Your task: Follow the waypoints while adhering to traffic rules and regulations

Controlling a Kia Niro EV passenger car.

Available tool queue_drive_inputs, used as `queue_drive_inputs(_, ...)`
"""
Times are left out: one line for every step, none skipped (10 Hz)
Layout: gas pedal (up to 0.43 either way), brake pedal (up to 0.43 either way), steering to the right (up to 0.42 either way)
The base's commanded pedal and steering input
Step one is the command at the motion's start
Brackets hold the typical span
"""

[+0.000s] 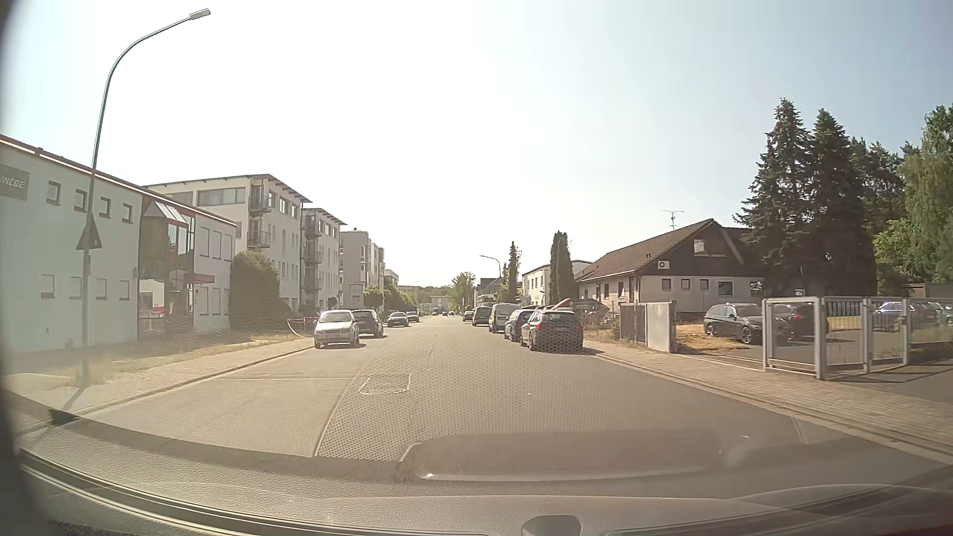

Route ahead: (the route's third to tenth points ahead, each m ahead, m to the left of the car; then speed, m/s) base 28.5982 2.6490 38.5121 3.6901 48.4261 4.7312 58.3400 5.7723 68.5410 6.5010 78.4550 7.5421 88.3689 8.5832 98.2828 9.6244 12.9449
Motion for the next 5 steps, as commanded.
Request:
queue_drive_inputs(0.0, 0.018, -0.051)
queue_drive_inputs(0.0, 0.024, -0.044)
queue_drive_inputs(0.0, 0.018, -0.039)
queue_drive_inputs(0.0, 0.018, -0.035)
queue_drive_inputs(0.0, 0.018, -0.032)
